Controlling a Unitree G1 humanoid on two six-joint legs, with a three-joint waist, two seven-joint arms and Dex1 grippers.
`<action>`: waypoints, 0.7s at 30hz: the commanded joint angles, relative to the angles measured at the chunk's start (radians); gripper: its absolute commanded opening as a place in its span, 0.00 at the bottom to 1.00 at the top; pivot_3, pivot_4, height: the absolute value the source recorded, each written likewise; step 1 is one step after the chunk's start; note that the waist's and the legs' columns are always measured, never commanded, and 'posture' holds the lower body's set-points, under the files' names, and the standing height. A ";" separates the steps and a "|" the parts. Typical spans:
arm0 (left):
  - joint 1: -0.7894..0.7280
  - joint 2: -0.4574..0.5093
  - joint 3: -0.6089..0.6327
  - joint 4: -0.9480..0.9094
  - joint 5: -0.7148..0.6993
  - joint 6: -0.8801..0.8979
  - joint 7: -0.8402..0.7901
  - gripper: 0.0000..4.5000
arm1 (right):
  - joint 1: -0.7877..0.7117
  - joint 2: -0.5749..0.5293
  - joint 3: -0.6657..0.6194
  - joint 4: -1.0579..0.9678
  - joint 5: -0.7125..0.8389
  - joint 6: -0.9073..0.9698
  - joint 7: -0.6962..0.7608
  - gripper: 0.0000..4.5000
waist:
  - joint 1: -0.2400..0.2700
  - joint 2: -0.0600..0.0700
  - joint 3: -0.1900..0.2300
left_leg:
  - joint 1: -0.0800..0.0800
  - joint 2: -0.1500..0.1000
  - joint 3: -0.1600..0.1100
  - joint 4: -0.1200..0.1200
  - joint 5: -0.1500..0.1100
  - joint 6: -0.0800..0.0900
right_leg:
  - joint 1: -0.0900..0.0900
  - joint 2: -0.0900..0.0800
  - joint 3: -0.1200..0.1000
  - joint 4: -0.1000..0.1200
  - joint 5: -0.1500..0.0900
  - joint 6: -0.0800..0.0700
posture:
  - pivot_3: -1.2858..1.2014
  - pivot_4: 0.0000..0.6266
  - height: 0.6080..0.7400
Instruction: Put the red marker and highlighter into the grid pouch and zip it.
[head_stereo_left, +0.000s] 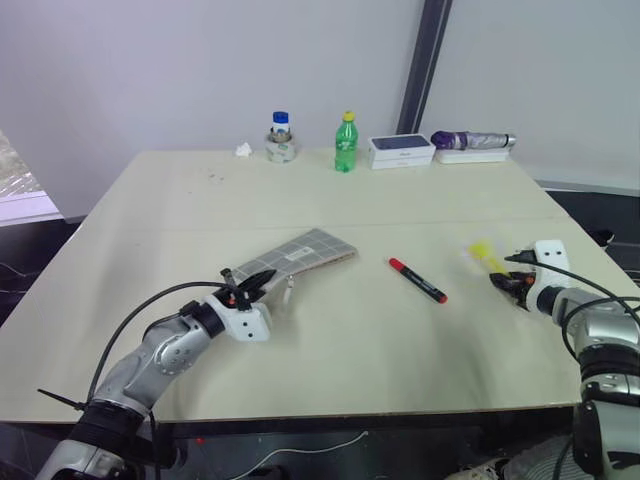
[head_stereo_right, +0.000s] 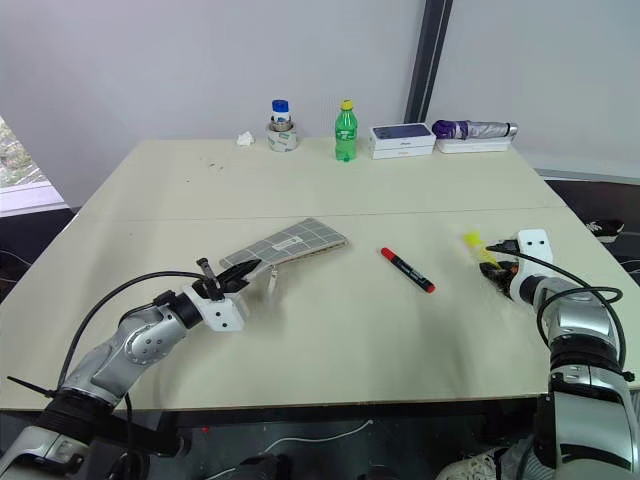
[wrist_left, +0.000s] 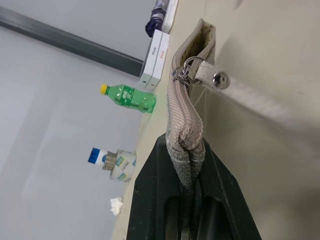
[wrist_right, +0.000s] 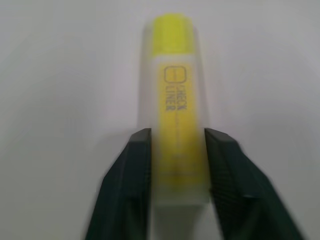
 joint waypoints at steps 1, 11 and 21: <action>-0.009 -0.003 0.016 -0.027 -0.019 0.004 0.004 0.00 | 0.030 0.005 0.001 -0.185 0.065 0.007 0.090 0.20 | 0.000 0.000 0.000 | 0.000 0.000 0.001 0.000 0.000 0.000 | 0.000 0.000 0.001 0.000 0.000 0.000 | 0.52 0.24 1.00; -0.042 -0.014 0.000 -0.011 -0.009 0.002 0.006 0.00 | 0.298 0.095 0.135 -0.959 0.240 0.201 0.179 0.20 | 0.003 0.000 0.000 | 0.000 0.001 0.001 0.001 -0.001 0.001 | -0.001 0.000 0.002 0.000 0.001 0.002 | 0.52 0.24 1.00; -0.034 -0.026 0.000 -0.032 -0.055 -0.032 -0.013 0.00 | 0.307 0.190 0.284 -1.011 0.184 0.190 0.096 0.20 | 0.005 0.000 0.000 | 0.000 0.001 0.001 0.002 -0.001 0.001 | -0.001 0.000 0.002 0.000 0.002 0.003 | 0.52 0.24 1.00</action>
